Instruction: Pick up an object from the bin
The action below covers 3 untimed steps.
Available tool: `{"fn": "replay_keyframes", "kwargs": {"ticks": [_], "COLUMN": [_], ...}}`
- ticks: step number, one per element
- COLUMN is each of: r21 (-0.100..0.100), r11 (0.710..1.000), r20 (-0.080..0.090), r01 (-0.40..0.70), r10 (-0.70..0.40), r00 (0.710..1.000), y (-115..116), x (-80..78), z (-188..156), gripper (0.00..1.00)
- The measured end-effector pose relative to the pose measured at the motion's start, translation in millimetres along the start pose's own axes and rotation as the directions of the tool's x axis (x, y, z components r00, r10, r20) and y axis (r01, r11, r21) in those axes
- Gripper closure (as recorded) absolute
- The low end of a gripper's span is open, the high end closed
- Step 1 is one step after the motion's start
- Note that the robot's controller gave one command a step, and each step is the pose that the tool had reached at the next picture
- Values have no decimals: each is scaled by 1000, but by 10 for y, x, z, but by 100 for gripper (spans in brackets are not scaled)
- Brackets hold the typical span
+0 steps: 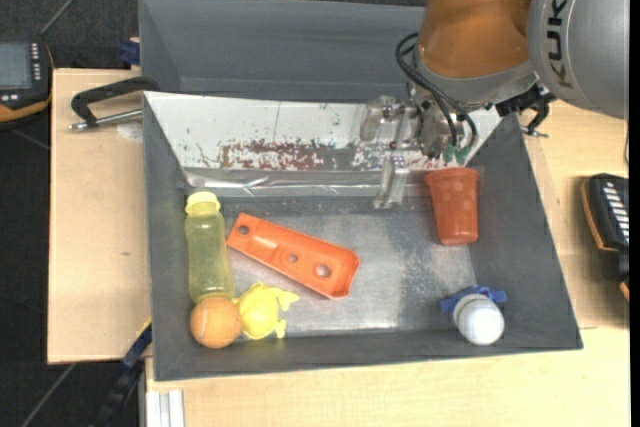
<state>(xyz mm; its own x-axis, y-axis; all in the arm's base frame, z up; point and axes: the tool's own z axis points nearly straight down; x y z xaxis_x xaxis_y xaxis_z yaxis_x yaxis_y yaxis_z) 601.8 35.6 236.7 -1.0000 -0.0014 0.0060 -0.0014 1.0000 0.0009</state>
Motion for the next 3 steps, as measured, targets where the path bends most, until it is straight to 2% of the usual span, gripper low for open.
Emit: {"fn": "replay_keyframes", "kwargs": {"ticks": [1, 2, 3], "r21": [0, -1, -3], "r11": [1000, 1000, 1000], "r20": [9, 10, 6], "r01": [-1, -6, -24], "r10": [1, 6, 24], "r00": [1000, 1000, 1000], "y": [-2, 220, 524], "x": [-12, 126, 394], "z": [-54, 557, 759], "gripper": [0, 0, 0]}}
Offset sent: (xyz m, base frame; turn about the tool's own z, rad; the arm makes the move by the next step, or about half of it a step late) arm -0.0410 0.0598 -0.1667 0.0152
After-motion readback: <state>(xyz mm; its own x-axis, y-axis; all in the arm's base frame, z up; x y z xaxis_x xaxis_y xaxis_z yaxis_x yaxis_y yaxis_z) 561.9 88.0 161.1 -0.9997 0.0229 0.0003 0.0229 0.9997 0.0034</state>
